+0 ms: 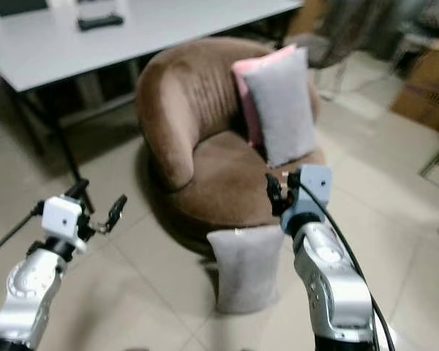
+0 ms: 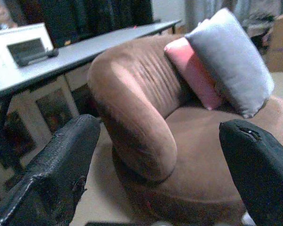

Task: Move the pillow to the sofa from floor

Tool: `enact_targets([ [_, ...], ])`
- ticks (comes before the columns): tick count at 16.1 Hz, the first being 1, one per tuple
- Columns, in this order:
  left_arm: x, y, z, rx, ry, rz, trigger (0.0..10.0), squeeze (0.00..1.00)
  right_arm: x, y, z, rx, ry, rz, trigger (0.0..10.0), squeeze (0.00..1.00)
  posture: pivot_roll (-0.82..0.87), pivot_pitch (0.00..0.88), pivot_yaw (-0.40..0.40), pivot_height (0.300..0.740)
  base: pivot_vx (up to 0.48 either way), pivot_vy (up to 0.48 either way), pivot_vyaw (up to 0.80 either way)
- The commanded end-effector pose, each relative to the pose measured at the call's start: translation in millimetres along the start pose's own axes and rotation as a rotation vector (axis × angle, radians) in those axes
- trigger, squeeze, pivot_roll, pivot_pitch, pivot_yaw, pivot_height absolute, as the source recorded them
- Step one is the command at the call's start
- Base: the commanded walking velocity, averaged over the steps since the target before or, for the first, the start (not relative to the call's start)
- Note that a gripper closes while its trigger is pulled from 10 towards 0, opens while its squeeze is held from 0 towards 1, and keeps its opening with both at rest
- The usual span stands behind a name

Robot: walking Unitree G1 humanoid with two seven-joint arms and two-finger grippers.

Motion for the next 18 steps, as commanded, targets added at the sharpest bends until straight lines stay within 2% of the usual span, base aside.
enact_targets([
  [1, 1.6, 3, -1.6, -0.009, 0.004, -0.003, 10.0, 0.00, -3.3, 3, -0.4, 0.004, 0.007, -0.001, 10.0, 0.00, 0.08, 0.000, -0.021, 0.740, 0.000, 0.364, -0.80],
  [4, 9.7, 21, -7.1, 0.005, -0.001, -0.004, 10.0, 0.00, -3.1, 4, -0.5, 0.005, 0.005, -0.004, 10.0, 0.00, 0.08, 0.000, -0.019, 0.740, 0.000, 0.364, -0.80],
  [6, 16.8, 40, -9.4, 0.029, -0.008, -0.006, 10.0, 0.00, -2.1, 4, -0.4, 0.009, -0.002, -0.012, 10.0, 0.00, 0.08, 0.000, -0.019, 0.740, 0.000, 0.364, -0.80],
  [8, 24.1, 63, -12.0, 0.066, -0.017, -0.034, 10.0, 0.00, -2.4, 12, 0.1, 0.067, 0.000, -0.046, 10.0, 0.00, 0.08, 0.000, -0.018, 0.740, 0.000, 0.000, 0.00],
  [10, 40.2, 91, -21.1, 0.091, -0.020, -0.052, 10.0, 0.00, -4.1, 12, -0.8, 0.058, 0.007, 0.001, 10.0, 0.00, 0.08, 0.000, -0.018, 0.740, 0.000, -0.480, 0.00],
  [12, 47.6, 105, -21.6, 0.102, -0.001, -0.035, 10.0, 0.00, -4.7, 12, -0.6, 0.058, 0.008, -0.001, 10.0, 0.00, 0.08, 0.000, -0.018, 0.740, 0.000, -0.240, 0.00],
  [15, 49.9, 116, -14.2, 0.077, 0.066, -0.031, 10.0, 0.00, -4.6, 11, -1.7, 0.050, 0.003, 0.028, 10.0, 0.00, 0.08, 0.000, -0.020, 0.740, 0.000, 0.000, 0.00],
  [17, 49.8, 120, -11.1, 0.099, 0.093, 0.013, 10.0, 0.00, -8.0, 13, -1.5, 0.062, 0.017, 0.025, 10.0, 0.00, 0.08, 0.000, -0.020, 0.740, 0.000, 0.000, 0.00],
  [18, 47.8, 119, -9.8, 0.077, 0.113, 0.014, 10.0, 0.00, -9.7, 13, -1.6, 0.064, 0.025, 0.027, 10.0, 0.00, 0.08, 0.000, -0.025, 0.740, 0.000, 0.000, 0.00],
])
Point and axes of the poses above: a point about 5 cm out from each wrist's last joint towards the gripper, its own z axis pointing back from the gripper into the wrist, its own y axis along the axis of the wrist's last joint, x = y × z, the point moved 1 cm from there along -z, pointing out of the wrist towards the gripper, and after that the axes turned 13 degrees about z, right-handed, at the moved point
